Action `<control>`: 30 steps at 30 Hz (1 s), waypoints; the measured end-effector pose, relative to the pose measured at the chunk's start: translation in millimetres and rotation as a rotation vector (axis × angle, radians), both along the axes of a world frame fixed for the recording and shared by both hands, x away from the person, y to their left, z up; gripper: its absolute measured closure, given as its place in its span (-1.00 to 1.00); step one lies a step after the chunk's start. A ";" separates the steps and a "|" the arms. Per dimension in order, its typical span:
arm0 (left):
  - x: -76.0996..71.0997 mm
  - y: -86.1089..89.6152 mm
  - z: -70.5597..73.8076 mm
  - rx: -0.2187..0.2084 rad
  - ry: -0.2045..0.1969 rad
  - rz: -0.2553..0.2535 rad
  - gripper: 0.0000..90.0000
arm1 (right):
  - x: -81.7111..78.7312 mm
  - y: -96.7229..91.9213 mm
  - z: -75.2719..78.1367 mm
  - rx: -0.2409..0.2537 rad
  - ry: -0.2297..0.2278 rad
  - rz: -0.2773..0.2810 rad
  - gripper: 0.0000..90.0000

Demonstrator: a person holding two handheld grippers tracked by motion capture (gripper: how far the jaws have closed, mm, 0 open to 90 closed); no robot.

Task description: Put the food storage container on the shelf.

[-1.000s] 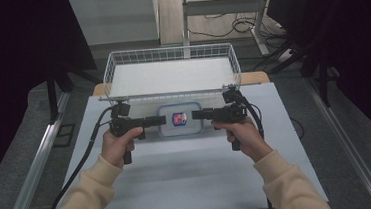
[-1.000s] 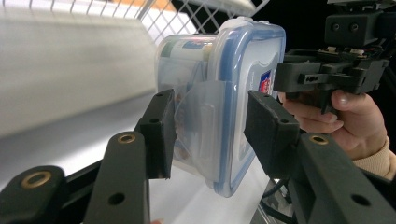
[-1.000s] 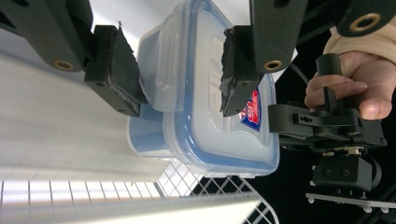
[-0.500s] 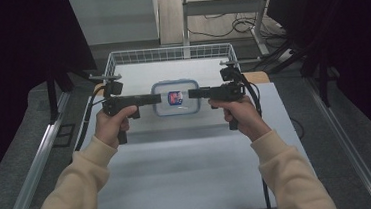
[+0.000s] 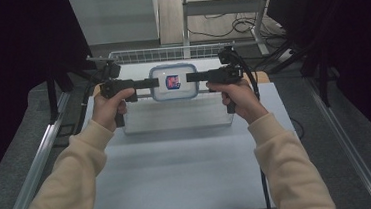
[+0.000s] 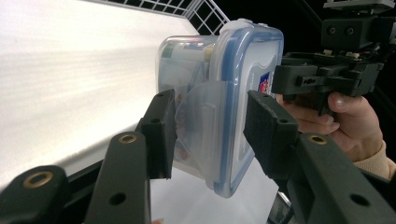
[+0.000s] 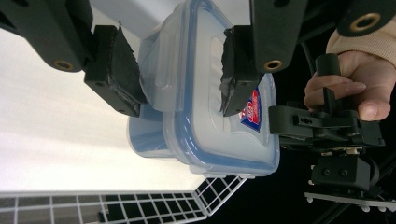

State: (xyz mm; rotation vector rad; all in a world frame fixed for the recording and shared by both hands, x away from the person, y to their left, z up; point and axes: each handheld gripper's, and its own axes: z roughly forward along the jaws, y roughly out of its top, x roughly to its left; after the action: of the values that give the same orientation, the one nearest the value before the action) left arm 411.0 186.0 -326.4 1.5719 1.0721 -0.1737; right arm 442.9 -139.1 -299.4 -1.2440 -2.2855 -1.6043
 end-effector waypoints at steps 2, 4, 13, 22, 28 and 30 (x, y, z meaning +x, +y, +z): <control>4.4 0.7 0.6 -0.001 0.002 -0.001 0.21 | 2.5 0.4 0.5 0.001 0.000 -0.001 0.10; 13.5 1.9 1.5 -0.005 0.014 -0.001 0.21 | 12.3 2.1 2.2 0.002 0.011 -0.003 0.10; 41.2 5.9 -6.7 -0.019 0.056 -0.014 0.22 | 39.8 5.1 -0.4 0.002 0.044 -0.010 0.11; 62.6 6.0 -16.9 -0.034 0.103 -0.013 0.22 | 64.8 4.9 -12.6 0.011 0.123 -0.038 0.10; 72.5 4.8 -16.5 -0.032 0.145 0.001 0.19 | 76.6 5.5 -14.8 0.016 0.174 -0.049 0.09; 76.1 4.8 -17.2 -0.036 0.160 0.003 0.18 | 80.3 5.7 -16.0 0.024 0.201 -0.058 0.09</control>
State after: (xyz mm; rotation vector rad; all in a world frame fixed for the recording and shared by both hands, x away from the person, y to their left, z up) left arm 487.1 190.8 -343.6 1.5435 1.1887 -0.3201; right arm 523.3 -133.3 -315.4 -1.4077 -2.1213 -1.4455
